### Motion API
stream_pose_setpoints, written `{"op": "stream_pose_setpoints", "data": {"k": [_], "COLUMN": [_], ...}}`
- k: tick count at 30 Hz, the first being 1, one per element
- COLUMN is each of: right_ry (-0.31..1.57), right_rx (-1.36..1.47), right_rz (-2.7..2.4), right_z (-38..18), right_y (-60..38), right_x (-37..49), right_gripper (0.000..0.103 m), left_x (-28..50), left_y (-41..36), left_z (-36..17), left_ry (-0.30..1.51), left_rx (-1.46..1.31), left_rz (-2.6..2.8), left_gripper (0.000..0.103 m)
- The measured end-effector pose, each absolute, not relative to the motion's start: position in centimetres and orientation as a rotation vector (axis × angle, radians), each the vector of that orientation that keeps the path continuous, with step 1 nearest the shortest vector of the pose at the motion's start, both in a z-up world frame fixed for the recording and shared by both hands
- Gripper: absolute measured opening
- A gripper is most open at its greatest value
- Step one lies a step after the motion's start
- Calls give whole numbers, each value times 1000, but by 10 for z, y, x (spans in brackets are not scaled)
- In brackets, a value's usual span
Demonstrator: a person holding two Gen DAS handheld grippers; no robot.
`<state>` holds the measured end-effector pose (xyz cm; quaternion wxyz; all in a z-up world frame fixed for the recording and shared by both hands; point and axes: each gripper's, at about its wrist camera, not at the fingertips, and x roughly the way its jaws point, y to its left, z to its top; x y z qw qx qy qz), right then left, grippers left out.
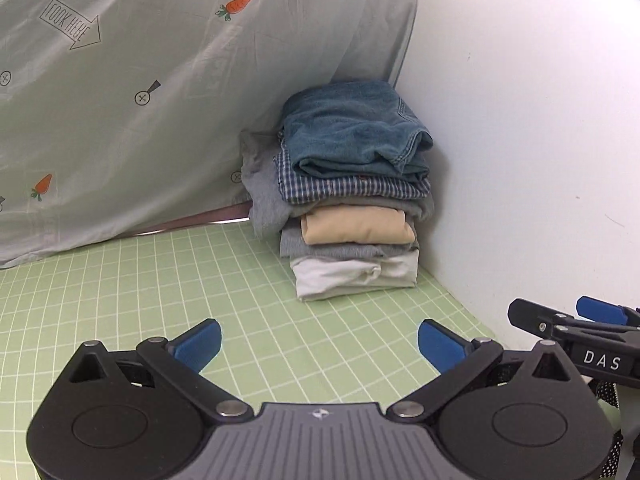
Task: Fold clothes
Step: 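Open both grippers and withdraw from the stack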
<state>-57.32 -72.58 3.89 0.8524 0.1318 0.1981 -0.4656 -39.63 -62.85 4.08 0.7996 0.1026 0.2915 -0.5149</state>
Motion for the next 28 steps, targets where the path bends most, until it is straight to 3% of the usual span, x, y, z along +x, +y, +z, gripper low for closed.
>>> {"op": "stream_pose_setpoints", "data": {"k": [28], "right_ry": [462], "right_rx": [333], "right_rz": [-986], "right_z": [12], "right_y": [-699], "right_x": [-604], "right_gripper": [103], "left_x": [-423], "left_y": [-601], "left_z": [36], "left_ry": [611], "left_rx": [277], "left_rz": [-1095], "left_gripper": [103]}}
